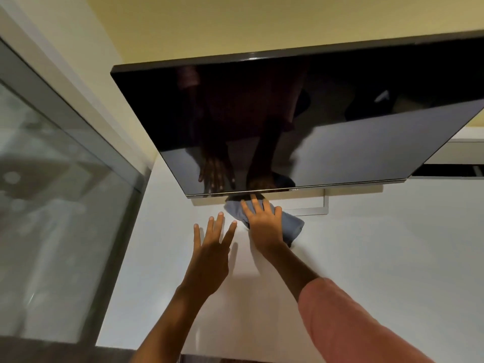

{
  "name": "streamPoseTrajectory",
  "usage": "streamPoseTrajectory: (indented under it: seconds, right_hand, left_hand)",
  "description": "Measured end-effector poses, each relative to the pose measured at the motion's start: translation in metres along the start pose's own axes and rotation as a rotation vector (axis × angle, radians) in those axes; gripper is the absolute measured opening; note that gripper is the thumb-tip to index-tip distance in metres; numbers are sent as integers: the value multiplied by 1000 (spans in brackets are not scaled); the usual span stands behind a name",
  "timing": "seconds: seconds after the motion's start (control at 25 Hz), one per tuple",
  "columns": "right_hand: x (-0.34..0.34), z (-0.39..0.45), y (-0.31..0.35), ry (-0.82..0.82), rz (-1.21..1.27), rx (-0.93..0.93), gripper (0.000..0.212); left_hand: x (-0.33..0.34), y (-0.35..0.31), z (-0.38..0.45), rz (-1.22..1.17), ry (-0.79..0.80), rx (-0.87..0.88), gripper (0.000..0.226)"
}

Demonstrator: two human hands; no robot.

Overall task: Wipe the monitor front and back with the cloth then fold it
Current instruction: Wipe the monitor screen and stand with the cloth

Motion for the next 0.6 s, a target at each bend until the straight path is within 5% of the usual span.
streamPoseTrajectory:
  seconds: [0.12, 0.4, 0.6]
  right_hand:
    - [-12, 18, 5, 178, 45, -9, 92]
    - [3, -24, -22, 77, 19, -230, 81]
    - [21, -46, -89, 57, -38, -210, 75]
  left_hand:
    - [-4, 4, -5, -40, 1, -42, 77]
    - [-21, -23, 5, -50, 79, 12, 93]
    - [-32, -53, 18, -138, 102, -54, 75]
Point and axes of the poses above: each hand's wrist, its own z-axis towards the middle knuckle, its own x-axis out of the palm, y = z × x, the point moved 4 cm from there along z, towards the middle knuckle, and after that the axes turned 6 degrees about -z, right-handed, at the moved point
